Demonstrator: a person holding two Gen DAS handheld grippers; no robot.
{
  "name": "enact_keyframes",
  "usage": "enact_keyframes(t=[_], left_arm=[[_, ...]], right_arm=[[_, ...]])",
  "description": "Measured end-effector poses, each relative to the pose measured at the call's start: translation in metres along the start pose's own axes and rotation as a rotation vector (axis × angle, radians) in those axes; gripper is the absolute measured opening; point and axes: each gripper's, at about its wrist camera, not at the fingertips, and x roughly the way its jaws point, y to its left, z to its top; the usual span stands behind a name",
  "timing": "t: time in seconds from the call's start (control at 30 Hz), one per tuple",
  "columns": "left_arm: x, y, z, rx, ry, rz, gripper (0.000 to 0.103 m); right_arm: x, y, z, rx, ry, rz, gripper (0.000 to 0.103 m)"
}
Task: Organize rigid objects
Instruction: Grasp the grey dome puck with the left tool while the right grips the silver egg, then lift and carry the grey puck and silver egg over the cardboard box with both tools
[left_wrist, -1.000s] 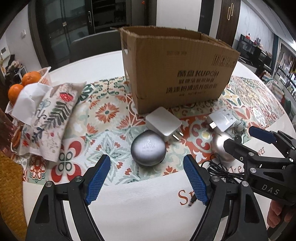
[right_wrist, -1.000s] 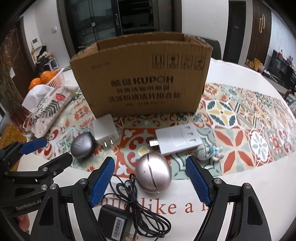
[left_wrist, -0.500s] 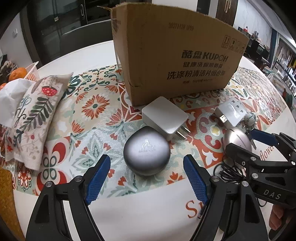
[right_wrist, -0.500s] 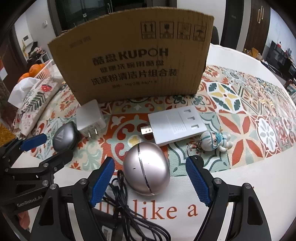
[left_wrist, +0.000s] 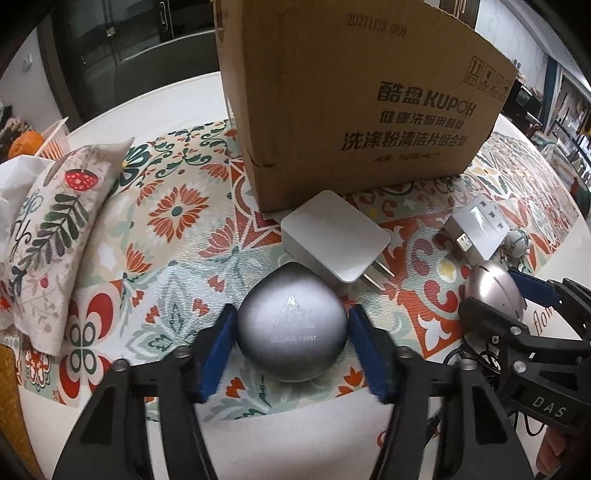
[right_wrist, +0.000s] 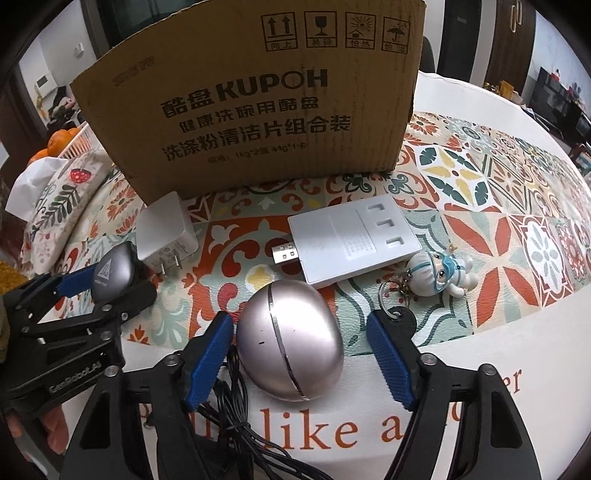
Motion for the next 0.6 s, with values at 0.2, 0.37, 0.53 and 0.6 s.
enact_keyframes(t=[0.2,0.37,0.53,0.6], left_arm=[[-0.004,0.0,-0.004,-0.017,0.003,-0.003,0.055],[-0.01,-0.001,-0.009,-0.041,-0.001,-0.015,0.055],[-0.026,-0.005,-0.012,-0.062,-0.032,-0.019,0.055],[-0.032,-0.005,-0.012,-0.071,-0.046,-0.02,0.055]], right_arm=[[0.0,0.001,-0.002,-0.005,-0.001,0.007,0.057],[-0.005,-0.003,-0.005,-0.006,-0.01,0.017,0.057],[-0.019,-0.005,-0.005,-0.02,-0.051,0.022,0.057],[-0.025,-0.006,-0.004,-0.02,-0.064,0.026,0.057]])
